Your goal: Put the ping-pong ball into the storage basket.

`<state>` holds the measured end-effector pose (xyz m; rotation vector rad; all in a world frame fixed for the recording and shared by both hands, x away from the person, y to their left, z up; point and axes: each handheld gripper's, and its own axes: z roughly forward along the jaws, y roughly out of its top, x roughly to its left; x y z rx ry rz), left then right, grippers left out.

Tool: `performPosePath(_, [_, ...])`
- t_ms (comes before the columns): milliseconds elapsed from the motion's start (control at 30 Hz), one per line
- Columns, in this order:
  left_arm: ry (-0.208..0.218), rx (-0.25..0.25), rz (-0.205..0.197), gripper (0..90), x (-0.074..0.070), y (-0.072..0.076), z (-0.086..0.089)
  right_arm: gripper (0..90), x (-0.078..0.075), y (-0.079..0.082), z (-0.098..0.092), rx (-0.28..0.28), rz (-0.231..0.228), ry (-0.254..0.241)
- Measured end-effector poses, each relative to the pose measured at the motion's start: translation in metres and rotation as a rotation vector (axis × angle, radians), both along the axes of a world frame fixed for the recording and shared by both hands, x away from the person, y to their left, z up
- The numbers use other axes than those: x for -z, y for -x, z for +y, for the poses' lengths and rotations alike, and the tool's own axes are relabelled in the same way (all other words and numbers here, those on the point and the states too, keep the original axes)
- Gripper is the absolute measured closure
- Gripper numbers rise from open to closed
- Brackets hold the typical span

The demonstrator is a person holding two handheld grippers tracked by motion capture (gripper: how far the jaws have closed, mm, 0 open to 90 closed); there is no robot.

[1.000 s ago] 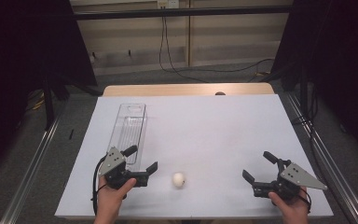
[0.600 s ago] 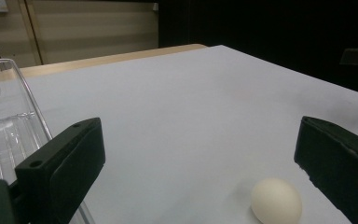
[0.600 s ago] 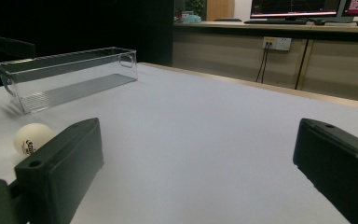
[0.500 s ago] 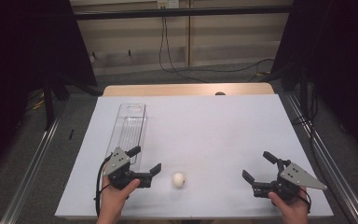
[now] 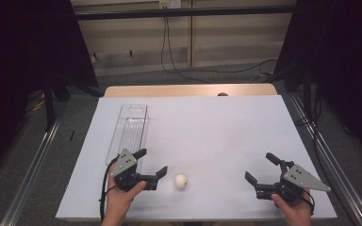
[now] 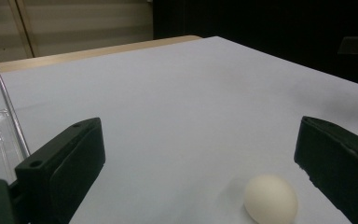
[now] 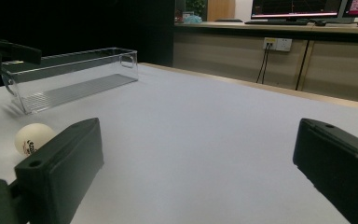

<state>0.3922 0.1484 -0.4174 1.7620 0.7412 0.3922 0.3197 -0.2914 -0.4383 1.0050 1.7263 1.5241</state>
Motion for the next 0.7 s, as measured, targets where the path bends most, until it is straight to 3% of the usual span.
performPosePath(600, [-0.019,0.023,0.011,1.9,0.001,0.000,-0.010,1.2,0.000,0.000,0.001,0.000,0.003,-0.003])
performPosePath(700, [-0.001,0.027,0.012,1.9,0.002,0.000,-0.012,1.1,0.000,0.000,0.001,0.001,0.001,-0.002])
